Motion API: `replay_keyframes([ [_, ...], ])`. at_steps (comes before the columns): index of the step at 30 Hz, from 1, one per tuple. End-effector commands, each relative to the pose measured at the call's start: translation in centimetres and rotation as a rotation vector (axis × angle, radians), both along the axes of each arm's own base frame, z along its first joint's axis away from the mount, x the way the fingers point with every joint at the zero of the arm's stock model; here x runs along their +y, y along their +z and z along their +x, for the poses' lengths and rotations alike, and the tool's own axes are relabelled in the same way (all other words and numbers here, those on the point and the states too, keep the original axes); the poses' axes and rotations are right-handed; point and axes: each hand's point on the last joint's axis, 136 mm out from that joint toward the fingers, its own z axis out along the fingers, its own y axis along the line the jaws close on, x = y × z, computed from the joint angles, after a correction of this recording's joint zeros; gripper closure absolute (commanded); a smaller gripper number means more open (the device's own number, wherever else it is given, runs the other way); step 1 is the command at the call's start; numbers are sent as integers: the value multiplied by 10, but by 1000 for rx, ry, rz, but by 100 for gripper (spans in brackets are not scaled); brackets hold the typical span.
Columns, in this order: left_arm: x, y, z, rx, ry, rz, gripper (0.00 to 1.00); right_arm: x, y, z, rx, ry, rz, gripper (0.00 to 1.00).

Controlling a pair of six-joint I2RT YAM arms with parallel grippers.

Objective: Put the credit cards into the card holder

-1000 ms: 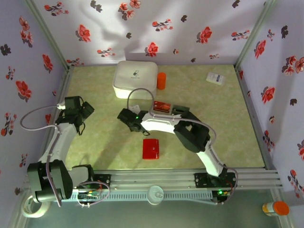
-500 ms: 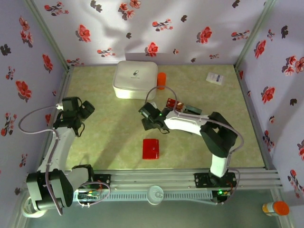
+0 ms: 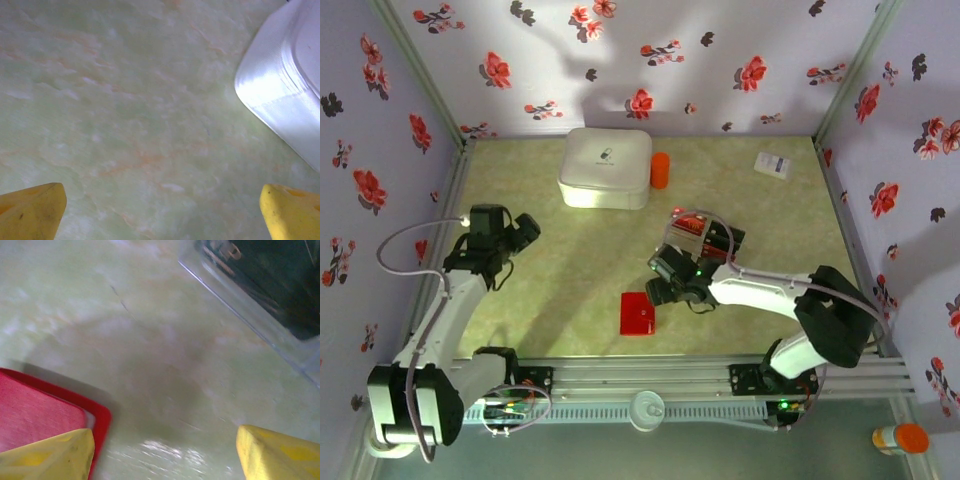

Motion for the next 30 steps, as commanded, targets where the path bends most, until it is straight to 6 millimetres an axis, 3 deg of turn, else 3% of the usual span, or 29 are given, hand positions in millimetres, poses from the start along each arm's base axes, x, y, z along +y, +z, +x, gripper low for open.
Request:
replay_keyframes([
  [1,-12,-2,-1,-3,-14,-27,0,-22,-5,3,-14,-90,-17,24],
  [8,-27,-7,2,12,-47,-19,0,-57,-12,24,-39,-191,-60,24],
  [21,-46,-12,3,14,-86,-19,0,-133,-5,87,-81,-417,-100,24],
  [26,-51,-14,2,16,-94,-17,0,-145,0,105,-72,-458,-70,24],
  [30,-55,-15,0,21,-111,-15,0,-137,12,99,-55,-430,-20,24],
])
